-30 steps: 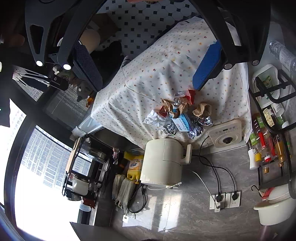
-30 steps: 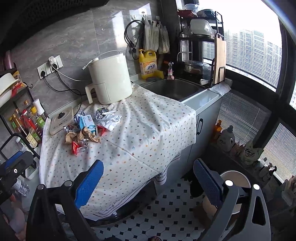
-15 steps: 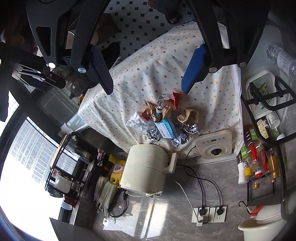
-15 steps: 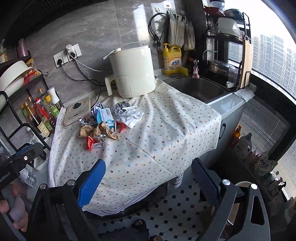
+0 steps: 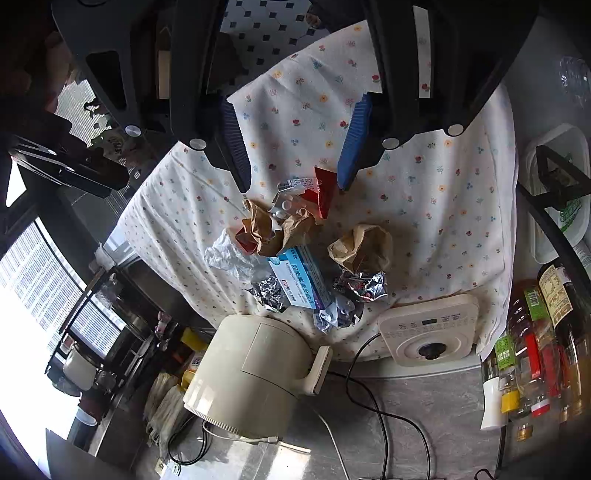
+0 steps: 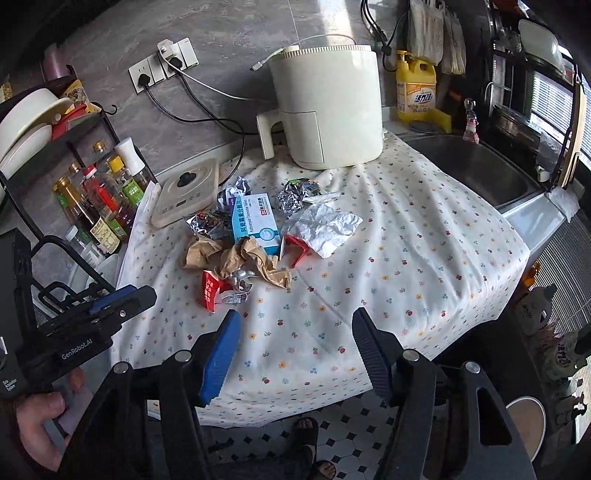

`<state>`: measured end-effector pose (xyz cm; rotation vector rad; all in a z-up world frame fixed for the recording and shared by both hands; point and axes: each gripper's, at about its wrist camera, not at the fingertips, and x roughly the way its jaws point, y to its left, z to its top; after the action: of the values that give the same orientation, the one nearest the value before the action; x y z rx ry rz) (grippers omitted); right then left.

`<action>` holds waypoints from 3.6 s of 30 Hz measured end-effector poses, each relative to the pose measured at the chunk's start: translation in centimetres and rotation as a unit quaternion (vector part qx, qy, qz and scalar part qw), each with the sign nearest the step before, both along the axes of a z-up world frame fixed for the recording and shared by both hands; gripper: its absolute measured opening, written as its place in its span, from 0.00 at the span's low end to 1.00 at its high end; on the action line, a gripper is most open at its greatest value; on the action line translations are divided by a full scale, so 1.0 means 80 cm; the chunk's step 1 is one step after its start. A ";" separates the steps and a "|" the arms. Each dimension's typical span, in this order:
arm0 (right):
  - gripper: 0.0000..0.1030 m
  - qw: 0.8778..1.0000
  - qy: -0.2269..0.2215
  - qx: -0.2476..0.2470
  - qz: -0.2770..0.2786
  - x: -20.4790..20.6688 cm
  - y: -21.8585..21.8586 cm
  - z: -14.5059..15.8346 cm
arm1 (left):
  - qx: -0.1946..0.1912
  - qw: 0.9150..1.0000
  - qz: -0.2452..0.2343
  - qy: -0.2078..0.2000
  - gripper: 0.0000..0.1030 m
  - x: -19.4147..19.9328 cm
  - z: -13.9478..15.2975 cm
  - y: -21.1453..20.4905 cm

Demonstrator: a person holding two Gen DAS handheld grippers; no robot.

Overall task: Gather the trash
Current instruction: 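Grasp the red wrapper with the left tool while the right tool grasps a brown paper bag, then carry both items to the white bin while the right tool opens, dropping the paper bag, then open the left tool over the white bin to drop the red wrapper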

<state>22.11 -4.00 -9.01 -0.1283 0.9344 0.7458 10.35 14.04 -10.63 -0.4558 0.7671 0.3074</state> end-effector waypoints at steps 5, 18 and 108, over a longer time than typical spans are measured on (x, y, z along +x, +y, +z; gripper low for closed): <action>0.50 0.999 0.034 -0.005 0.016 0.024 0.038 -0.022 | -0.016 0.999 -0.006 0.030 0.45 0.040 -0.038 0.030; 0.50 0.997 0.047 -0.017 0.051 0.059 0.126 -0.054 | -0.054 0.995 -0.032 0.079 0.18 0.084 -0.097 0.060; 0.84 0.865 0.100 -0.011 -0.491 0.005 -0.751 -0.153 | -0.029 0.893 -0.435 0.117 0.18 0.258 -0.133 -0.665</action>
<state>22.50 -64.09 -21.21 0.4003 1.0483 -0.2119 30.97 -39.16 -21.23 -0.0936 1.1406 -0.5126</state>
